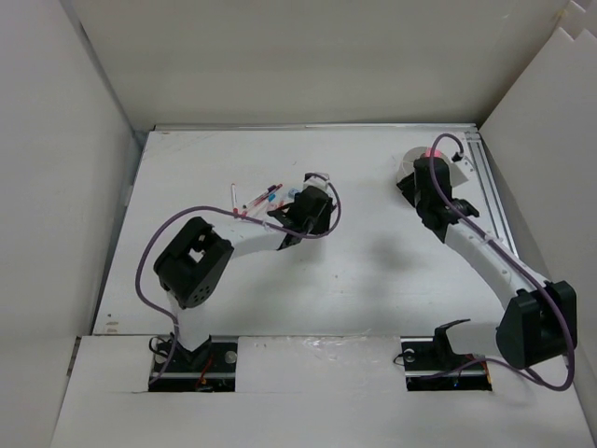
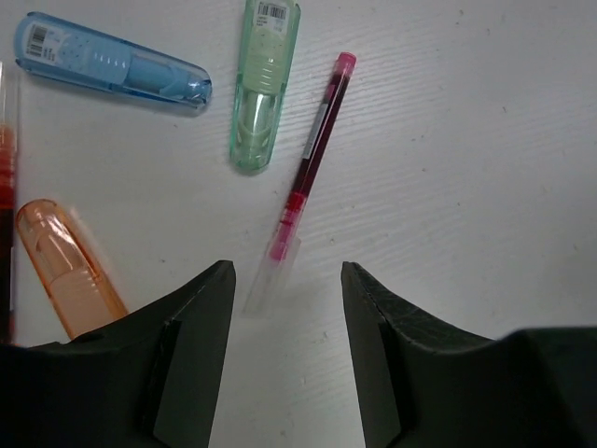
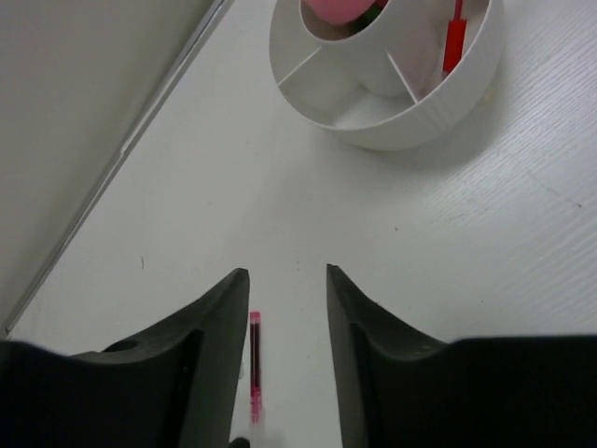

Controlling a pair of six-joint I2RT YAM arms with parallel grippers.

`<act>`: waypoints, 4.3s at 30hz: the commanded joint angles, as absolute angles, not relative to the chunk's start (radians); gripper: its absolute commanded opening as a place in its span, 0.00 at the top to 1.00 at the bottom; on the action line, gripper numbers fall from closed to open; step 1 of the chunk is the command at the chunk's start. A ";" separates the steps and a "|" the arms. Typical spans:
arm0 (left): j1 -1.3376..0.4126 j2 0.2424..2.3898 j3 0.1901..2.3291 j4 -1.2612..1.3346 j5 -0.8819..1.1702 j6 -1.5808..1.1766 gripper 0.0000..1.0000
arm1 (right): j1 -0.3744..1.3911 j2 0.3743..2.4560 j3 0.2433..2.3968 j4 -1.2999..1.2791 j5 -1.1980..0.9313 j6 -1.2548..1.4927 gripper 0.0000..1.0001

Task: Sort the stationery into containers
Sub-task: Pick up the pen from the center of the board, then place the pen in the storage box.

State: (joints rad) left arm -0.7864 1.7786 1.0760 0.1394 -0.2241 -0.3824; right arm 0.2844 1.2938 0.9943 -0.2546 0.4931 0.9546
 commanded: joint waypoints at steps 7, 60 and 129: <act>-0.788 1.930 1.216 0.072 -0.242 -0.318 0.51 | 0.288 1.218 0.922 -0.190 0.374 0.920 0.47; -0.801 1.329 0.859 0.420 0.322 -0.443 1.00 | 0.416 1.144 0.934 -0.118 -0.133 0.845 0.23; -0.663 1.491 0.808 0.244 -0.282 -0.442 0.36 | 0.009 1.871 1.591 -0.465 1.017 0.965 0.99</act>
